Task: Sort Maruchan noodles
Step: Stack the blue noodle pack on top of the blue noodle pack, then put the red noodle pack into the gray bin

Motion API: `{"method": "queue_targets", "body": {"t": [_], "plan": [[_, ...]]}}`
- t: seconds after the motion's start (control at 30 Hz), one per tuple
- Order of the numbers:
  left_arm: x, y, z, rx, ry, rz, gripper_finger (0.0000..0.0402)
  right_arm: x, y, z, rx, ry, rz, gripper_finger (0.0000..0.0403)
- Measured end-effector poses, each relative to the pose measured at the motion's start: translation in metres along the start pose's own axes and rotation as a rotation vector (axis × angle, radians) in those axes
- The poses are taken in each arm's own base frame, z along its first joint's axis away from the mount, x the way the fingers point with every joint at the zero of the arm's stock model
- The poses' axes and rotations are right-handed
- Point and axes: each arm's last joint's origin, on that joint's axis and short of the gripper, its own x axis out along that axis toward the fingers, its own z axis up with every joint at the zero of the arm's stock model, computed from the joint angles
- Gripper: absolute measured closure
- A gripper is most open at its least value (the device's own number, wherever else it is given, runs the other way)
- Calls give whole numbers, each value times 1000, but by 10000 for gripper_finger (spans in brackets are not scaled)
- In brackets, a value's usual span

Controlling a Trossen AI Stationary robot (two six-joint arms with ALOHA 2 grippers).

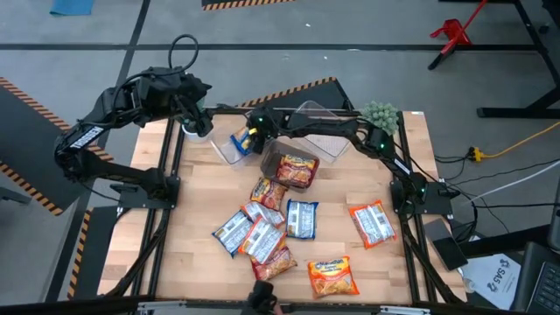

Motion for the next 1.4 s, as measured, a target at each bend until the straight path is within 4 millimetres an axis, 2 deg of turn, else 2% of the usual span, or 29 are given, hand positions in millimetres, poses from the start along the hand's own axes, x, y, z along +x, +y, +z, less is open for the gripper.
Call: {"method": "queue_targets", "body": {"t": [0.27,0.37,0.43,0.57,0.67,0.77,0.87,0.97,1.13,1.27,1.4], "plan": [[0,0,0,-24,0,0,85,-28,-8,22,36,-62,-135,219],[0,0,0,-64,2,-4,85,-43,-8,32,26,-86,-73,219],[0,-2,-2,-82,19,-50,85,-63,-8,43,23,-116,-7,219],[1,-7,-12,-80,106,-166,85,-135,-19,72,-3,-192,80,219],[9,-20,-25,-88,178,-293,85,-191,-29,81,-51,-200,92,219],[25,-41,-43,-65,236,-374,85,-247,-38,84,-99,-209,66,219],[49,-70,-66,12,276,-433,85,-299,-44,83,-126,-234,42,219],[74,-101,-89,77,250,-492,85,-330,-48,78,-119,-240,27,219],[102,-145,-122,244,209,-574,85,-359,-46,71,-112,-230,-3,219],[114,-172,-144,426,203,-606,85,-359,-45,64,-107,-161,11,219],[125,-190,-156,499,197,-602,85,-357,-44,59,-94,-107,23,219]]}}
